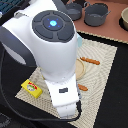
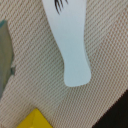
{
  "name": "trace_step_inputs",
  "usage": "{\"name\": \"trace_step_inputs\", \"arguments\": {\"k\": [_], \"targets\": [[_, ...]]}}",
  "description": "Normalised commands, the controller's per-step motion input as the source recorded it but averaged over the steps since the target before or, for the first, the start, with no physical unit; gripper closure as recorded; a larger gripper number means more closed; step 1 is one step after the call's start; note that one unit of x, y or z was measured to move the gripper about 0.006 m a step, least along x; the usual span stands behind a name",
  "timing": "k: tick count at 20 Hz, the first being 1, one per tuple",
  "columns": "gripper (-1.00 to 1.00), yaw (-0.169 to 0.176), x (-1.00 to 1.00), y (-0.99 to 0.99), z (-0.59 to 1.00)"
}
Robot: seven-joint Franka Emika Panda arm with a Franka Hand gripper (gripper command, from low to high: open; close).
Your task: Interact with the objects in diverse but meaningful ways.
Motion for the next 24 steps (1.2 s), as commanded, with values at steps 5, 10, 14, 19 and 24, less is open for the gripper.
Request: {"name": "trace_step_inputs", "arguments": {"k": [5,10,14,19,24], "targets": [[-1.0,-0.077,-0.42,0.48,0.28],[-1.0,-0.015,-0.52,0.53,0.12],[-1.0,0.0,-0.48,0.63,0.1],[-1.0,0.0,-0.51,0.68,0.09],[-1.0,-0.005,-0.22,0.55,0.01]]}}
